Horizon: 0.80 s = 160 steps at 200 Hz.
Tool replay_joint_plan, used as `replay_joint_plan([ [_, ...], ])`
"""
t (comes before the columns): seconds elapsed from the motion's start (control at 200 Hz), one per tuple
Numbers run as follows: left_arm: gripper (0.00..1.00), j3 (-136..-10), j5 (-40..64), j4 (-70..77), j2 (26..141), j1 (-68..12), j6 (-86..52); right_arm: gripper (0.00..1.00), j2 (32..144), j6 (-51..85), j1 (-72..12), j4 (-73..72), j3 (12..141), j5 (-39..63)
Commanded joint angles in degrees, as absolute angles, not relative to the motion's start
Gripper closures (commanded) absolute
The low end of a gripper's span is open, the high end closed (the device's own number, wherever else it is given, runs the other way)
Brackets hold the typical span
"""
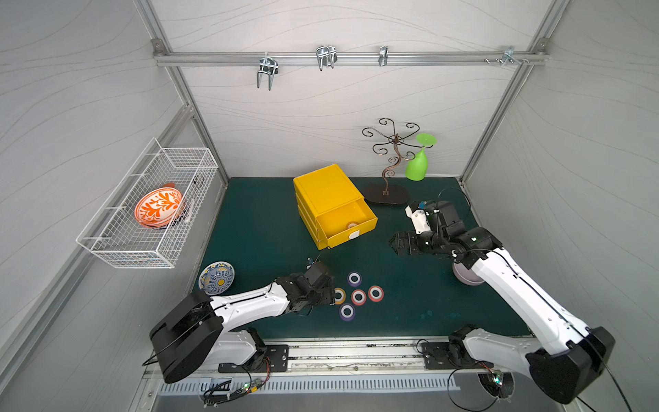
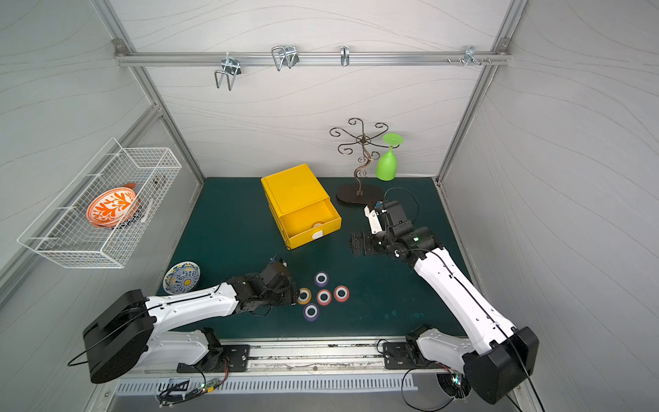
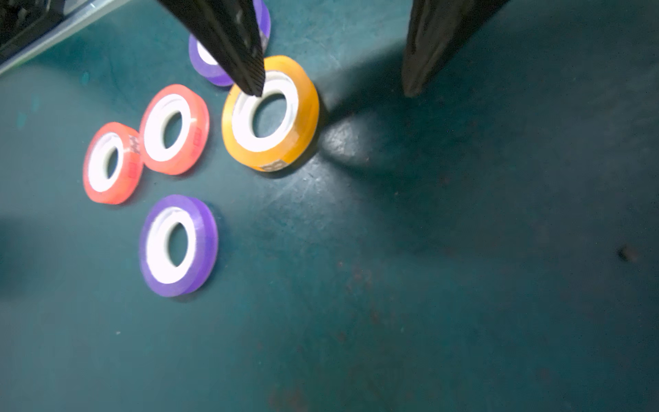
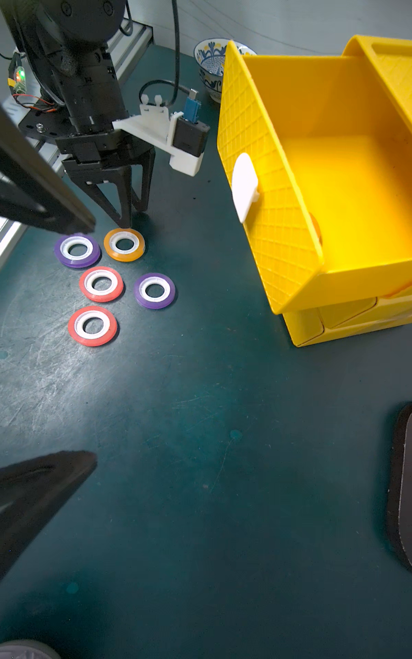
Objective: Place the transparent tape into the drawer according to color
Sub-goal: Pick up the tape at the center of the board.
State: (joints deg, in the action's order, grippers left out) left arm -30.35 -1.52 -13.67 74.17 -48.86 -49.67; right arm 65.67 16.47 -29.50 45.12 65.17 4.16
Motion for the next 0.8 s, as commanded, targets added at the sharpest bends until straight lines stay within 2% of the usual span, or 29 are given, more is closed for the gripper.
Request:
replay_joint_plan([
  [0.0, 0.35, -33.3, -1.4, -15.6, 76.4, -49.5, -49.8, 0.01, 64.5, 15.6, -28.9, 45.7, 64.4, 5.4],
  [0.795, 0.37, -40.7, -7.9, -24.6, 80.1, -53.3, -45.9, 0.01, 64.5, 15.2, -28.4, 45.3, 63.9, 5.3],
])
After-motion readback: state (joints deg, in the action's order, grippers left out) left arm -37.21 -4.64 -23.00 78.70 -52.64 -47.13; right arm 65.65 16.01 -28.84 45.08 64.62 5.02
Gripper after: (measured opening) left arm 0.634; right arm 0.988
